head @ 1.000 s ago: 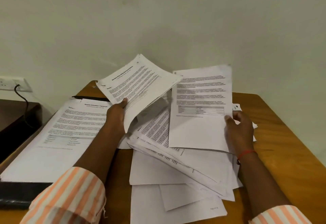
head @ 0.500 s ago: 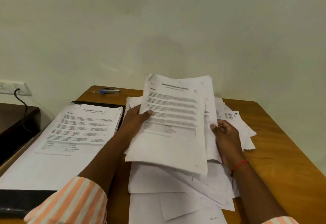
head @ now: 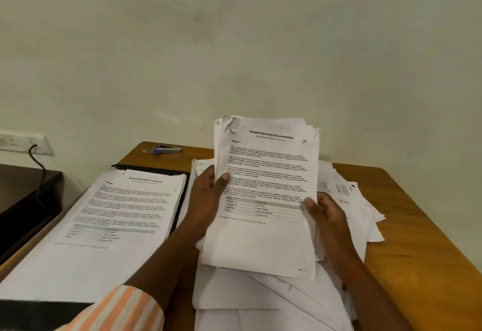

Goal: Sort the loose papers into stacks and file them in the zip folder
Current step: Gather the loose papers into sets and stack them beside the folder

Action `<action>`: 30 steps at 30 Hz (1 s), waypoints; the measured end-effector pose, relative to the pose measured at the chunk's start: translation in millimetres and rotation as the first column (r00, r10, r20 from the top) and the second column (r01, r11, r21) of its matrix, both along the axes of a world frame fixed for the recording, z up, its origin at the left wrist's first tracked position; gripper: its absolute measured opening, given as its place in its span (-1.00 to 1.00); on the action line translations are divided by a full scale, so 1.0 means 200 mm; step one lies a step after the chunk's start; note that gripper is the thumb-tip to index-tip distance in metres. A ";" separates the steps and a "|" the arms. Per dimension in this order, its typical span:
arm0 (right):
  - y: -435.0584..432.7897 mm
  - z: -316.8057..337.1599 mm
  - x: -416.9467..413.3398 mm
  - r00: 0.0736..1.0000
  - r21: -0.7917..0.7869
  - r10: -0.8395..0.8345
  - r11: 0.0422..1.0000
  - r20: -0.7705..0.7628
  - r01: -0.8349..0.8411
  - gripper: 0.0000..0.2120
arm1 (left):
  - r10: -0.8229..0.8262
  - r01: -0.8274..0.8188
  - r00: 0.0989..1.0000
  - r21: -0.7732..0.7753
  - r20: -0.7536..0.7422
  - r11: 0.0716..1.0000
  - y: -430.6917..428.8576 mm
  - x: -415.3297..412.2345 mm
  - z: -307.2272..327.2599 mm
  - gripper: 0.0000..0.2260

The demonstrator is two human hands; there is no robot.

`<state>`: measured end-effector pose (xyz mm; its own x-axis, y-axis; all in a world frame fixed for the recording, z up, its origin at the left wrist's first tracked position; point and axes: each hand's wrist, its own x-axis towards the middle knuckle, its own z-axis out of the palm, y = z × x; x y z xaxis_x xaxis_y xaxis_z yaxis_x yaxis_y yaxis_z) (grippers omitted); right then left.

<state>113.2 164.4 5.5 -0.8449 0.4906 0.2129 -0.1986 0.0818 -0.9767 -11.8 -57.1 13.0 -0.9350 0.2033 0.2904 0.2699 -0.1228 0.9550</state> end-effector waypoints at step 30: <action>-0.11 0.01 0.02 0.996 0.174 -0.083 0.981 -0.015 0.084 -0.54 | 0.082 -0.121 0.979 -0.205 -0.189 0.971 0.09 0.13 0.00 -0.84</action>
<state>117.6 142.7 6.8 -0.8005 0.5144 0.3075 -0.1910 0.2674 -0.9445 13.5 -39.5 12.3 -0.8910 0.1861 0.4141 0.4385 0.1163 0.8912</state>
